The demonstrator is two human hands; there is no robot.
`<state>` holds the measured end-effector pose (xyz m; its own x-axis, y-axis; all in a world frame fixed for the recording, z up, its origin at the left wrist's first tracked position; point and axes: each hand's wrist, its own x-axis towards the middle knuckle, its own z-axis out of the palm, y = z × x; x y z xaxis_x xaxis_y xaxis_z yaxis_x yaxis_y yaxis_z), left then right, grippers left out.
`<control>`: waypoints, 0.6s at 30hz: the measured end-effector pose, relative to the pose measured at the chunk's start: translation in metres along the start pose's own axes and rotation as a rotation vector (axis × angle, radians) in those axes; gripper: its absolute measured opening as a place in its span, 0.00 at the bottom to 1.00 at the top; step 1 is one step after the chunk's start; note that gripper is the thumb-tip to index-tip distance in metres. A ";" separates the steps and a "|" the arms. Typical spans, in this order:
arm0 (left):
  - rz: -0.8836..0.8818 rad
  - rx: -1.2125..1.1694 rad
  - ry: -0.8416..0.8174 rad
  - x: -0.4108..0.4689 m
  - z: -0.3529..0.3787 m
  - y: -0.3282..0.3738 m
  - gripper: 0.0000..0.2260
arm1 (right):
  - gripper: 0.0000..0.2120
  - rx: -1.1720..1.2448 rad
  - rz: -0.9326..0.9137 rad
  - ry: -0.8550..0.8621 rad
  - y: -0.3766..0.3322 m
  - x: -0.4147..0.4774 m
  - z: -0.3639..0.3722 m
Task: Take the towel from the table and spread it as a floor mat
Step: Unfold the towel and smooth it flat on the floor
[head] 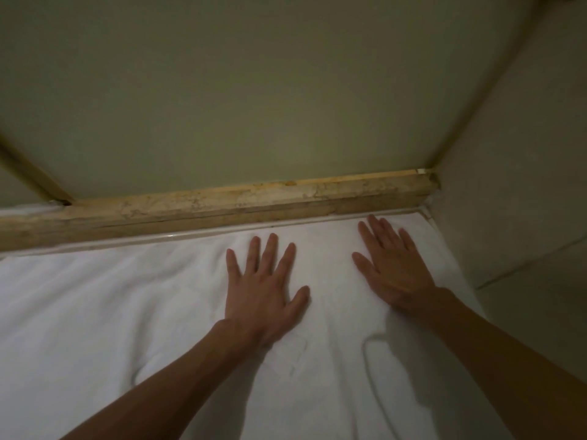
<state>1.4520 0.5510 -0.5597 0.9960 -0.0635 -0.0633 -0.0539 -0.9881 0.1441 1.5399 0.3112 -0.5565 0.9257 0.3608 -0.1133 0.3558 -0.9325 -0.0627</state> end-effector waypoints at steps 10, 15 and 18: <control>0.001 0.005 -0.002 -0.001 -0.001 0.000 0.35 | 0.32 0.016 0.154 0.004 0.041 -0.006 -0.004; 0.004 -0.011 -0.002 -0.001 -0.001 0.001 0.35 | 0.35 0.060 0.144 0.000 0.037 -0.009 -0.007; 0.002 -0.005 0.004 0.000 0.000 0.000 0.35 | 0.37 0.024 0.110 0.038 0.031 -0.019 -0.005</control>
<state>1.4519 0.5510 -0.5600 0.9961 -0.0649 -0.0590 -0.0555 -0.9872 0.1495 1.5344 0.2749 -0.5510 0.9633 0.2550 -0.0835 0.2490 -0.9656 -0.0756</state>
